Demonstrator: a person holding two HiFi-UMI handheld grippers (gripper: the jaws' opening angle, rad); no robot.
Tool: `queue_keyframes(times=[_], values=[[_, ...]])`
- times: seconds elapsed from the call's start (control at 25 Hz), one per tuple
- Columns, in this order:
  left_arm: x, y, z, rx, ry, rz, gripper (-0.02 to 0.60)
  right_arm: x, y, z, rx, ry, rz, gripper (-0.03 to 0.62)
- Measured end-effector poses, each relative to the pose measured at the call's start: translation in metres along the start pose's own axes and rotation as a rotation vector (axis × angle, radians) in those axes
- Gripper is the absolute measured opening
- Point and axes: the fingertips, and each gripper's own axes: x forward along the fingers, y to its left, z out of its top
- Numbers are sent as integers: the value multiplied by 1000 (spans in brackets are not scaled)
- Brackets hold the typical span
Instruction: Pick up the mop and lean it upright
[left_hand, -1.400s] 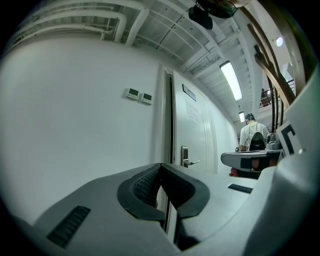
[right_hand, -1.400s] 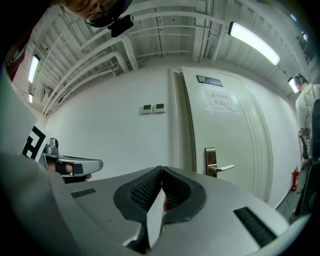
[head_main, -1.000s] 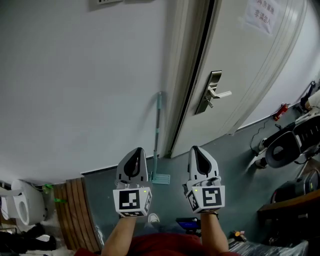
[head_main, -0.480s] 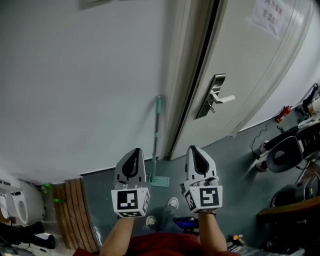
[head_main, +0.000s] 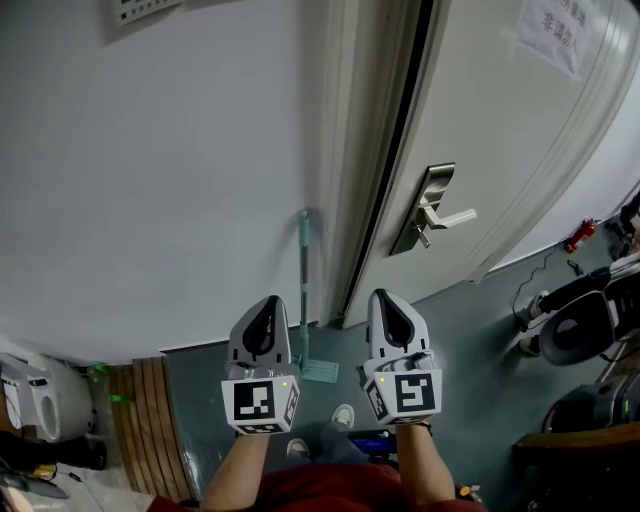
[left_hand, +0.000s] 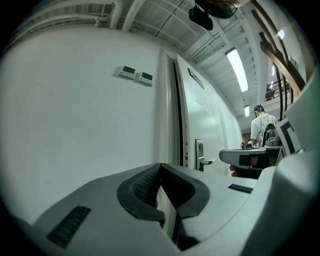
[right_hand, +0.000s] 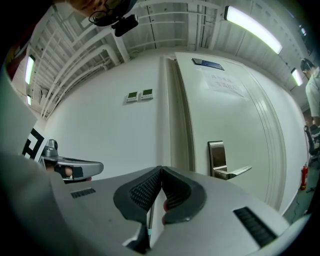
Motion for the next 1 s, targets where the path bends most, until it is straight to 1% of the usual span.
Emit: queue_keyframes(times=[0.32,0.48,0.64,1.0], values=[[49,-20,-4,23,21,59,14,33,-47,-7,26,8,59,17],[66,-22,-7,35,28,79,14,44,-61,-14,50,18,66,17],[79,-19,-12,30,37,74,14,54,-64,-17,45,25,67,17],[96,-5,-14,24,36,37,14,69,-62,-21,47,33,12,17]])
